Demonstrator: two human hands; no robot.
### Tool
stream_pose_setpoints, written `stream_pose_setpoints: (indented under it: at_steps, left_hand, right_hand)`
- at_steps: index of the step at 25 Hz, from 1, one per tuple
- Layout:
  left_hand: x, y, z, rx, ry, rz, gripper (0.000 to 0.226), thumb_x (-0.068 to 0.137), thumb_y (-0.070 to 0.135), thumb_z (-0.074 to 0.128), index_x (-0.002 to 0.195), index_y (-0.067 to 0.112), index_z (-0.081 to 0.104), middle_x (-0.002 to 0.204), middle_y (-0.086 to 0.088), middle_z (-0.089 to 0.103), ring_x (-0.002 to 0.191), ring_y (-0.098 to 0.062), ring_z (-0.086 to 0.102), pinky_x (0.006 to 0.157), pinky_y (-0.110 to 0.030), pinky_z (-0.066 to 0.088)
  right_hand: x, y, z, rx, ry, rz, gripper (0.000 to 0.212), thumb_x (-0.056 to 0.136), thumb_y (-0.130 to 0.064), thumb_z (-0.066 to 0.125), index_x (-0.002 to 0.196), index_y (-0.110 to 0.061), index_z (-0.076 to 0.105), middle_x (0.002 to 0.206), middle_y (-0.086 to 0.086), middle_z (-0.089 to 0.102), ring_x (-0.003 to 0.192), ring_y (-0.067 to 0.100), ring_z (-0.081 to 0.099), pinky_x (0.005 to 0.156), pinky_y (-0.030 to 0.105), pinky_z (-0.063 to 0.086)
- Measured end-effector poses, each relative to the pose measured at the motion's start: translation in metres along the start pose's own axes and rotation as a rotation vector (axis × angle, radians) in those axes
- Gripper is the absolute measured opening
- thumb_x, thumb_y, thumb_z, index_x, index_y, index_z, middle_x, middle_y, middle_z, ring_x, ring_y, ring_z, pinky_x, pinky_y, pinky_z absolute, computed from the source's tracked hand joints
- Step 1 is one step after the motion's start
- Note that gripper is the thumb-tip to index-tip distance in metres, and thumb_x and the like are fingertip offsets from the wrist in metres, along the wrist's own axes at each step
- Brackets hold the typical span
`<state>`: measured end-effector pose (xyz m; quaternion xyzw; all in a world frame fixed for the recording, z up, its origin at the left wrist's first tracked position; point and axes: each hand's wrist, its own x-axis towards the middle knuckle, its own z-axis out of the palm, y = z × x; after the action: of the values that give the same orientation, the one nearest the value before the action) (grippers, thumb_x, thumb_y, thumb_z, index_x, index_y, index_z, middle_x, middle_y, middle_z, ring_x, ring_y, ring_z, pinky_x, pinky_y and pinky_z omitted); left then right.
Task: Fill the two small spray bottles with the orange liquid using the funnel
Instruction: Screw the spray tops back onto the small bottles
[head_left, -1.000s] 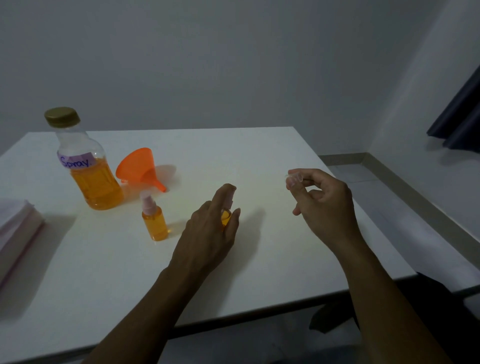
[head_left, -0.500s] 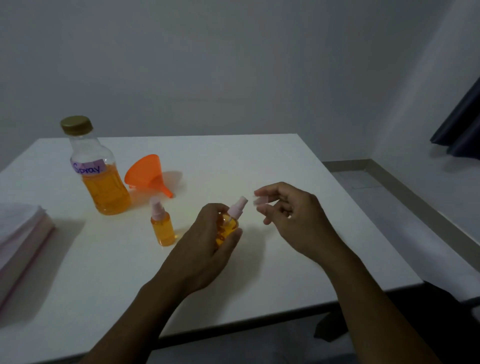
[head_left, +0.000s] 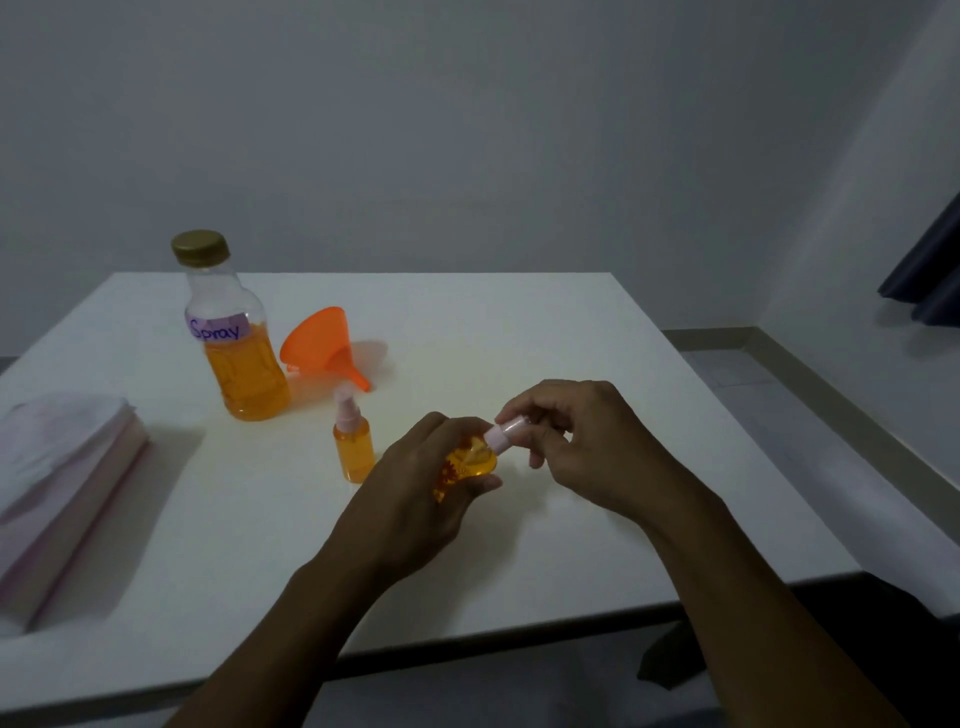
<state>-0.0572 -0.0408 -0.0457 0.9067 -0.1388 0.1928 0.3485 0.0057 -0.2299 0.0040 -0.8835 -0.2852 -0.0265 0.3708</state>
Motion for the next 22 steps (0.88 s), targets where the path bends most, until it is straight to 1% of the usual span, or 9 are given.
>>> stream_pose_setpoints:
  at_steps: [4, 6, 8, 10, 12, 15, 17, 20, 22]
  left_hand:
    - [-0.005, 0.0, -0.009, 0.003, 0.018, 0.009, 0.045, 0.082, 0.048, 0.063, 0.122, 0.031, 0.052, 0.108, 0.012, 0.058, 0.09, -0.007, 0.056, 0.074, -0.021, 0.048]
    - [-0.006, 0.006, -0.022, 0.004, 0.061, 0.0, 0.044, 0.082, 0.051, 0.064, 0.12, 0.033, 0.052, 0.105, 0.015, 0.057, 0.091, -0.004, 0.056, 0.074, -0.02, 0.047]
    - [-0.009, 0.015, -0.042, -0.017, 0.135, -0.041, 0.044, 0.081, 0.056, 0.062, 0.117, 0.034, 0.052, 0.102, 0.019, 0.057, 0.089, -0.002, 0.057, 0.07, -0.016, 0.046]
    - [-0.016, 0.015, -0.066, -0.038, 0.247, -0.103, 0.046, 0.08, 0.058, 0.06, 0.118, 0.033, 0.053, 0.101, 0.018, 0.059, 0.086, -0.001, 0.061, 0.065, -0.014, 0.049]
    - [-0.024, 0.004, -0.089, -0.037, 0.337, -0.173, 0.043, 0.082, 0.056, 0.063, 0.117, 0.032, 0.053, 0.098, 0.018, 0.061, 0.085, 0.001, 0.062, 0.064, -0.015, 0.05]
    - [-0.032, -0.023, -0.112, 0.013, 0.417, -0.333, 0.042, 0.081, 0.049, 0.064, 0.117, 0.03, 0.051, 0.095, 0.019, 0.059, 0.083, -0.001, 0.06, 0.062, -0.015, 0.044]
    - [-0.035, -0.044, -0.117, 0.024, 0.449, -0.457, 0.048, 0.082, 0.044, 0.067, 0.122, 0.022, 0.052, 0.102, 0.01, 0.059, 0.084, -0.006, 0.059, 0.061, -0.014, 0.042]
    - [-0.039, -0.069, -0.117, 0.015, 0.456, -0.564, 0.054, 0.081, 0.041, 0.071, 0.126, 0.018, 0.051, 0.111, 0.004, 0.06, 0.087, -0.008, 0.058, 0.06, -0.012, 0.04]
    - [-0.037, -0.083, -0.117, 0.006, 0.476, -0.603, 0.056, 0.08, 0.04, 0.072, 0.127, 0.018, 0.05, 0.12, 0.0, 0.061, 0.093, -0.011, 0.057, 0.061, -0.012, 0.041]
  right_hand:
    - [0.002, -0.009, 0.001, 0.001, -0.043, 0.017, 0.017, 0.093, -0.018, 0.069, 0.108, -0.017, 0.076, 0.085, -0.015, 0.068, 0.067, 0.0, 0.063, 0.073, 0.018, 0.057]
    - [0.003, -0.017, 0.0, 0.225, -0.046, 0.031, 0.024, 0.093, -0.016, 0.069, 0.116, -0.017, 0.073, 0.083, -0.009, 0.071, 0.069, 0.007, 0.068, 0.073, 0.025, 0.06]
    - [0.004, -0.024, -0.003, 0.52, -0.064, 0.048, 0.042, 0.089, -0.018, 0.071, 0.13, -0.019, 0.064, 0.091, 0.005, 0.074, 0.075, 0.016, 0.07, 0.072, 0.027, 0.059]
    - [0.007, -0.025, -0.001, 0.634, -0.06, 0.085, 0.049, 0.087, -0.016, 0.072, 0.134, -0.02, 0.059, 0.097, 0.01, 0.073, 0.076, 0.016, 0.069, 0.068, 0.026, 0.056]
    - [0.012, -0.023, 0.013, 0.556, -0.038, 0.136, 0.039, 0.091, -0.011, 0.071, 0.128, -0.021, 0.063, 0.094, 0.009, 0.073, 0.073, 0.014, 0.068, 0.067, 0.024, 0.051]
    - [0.018, -0.024, 0.045, 0.383, -0.04, 0.166, 0.029, 0.092, -0.014, 0.068, 0.118, -0.026, 0.069, 0.089, 0.001, 0.073, 0.073, 0.011, 0.068, 0.069, 0.025, 0.055]
    - [0.024, -0.031, 0.067, 0.292, -0.04, 0.142, 0.031, 0.091, -0.022, 0.069, 0.121, -0.03, 0.067, 0.095, -0.007, 0.071, 0.078, 0.007, 0.067, 0.068, 0.022, 0.053]
    - [0.036, -0.047, 0.093, 0.166, -0.019, 0.094, 0.043, 0.09, -0.041, 0.069, 0.131, -0.033, 0.057, 0.113, -0.013, 0.064, 0.09, 0.004, 0.064, 0.067, 0.013, 0.049]
    - [0.043, -0.055, 0.107, 0.129, 0.007, 0.066, 0.05, 0.089, -0.054, 0.065, 0.133, -0.033, 0.054, 0.117, -0.013, 0.061, 0.093, 0.005, 0.063, 0.068, 0.016, 0.051]
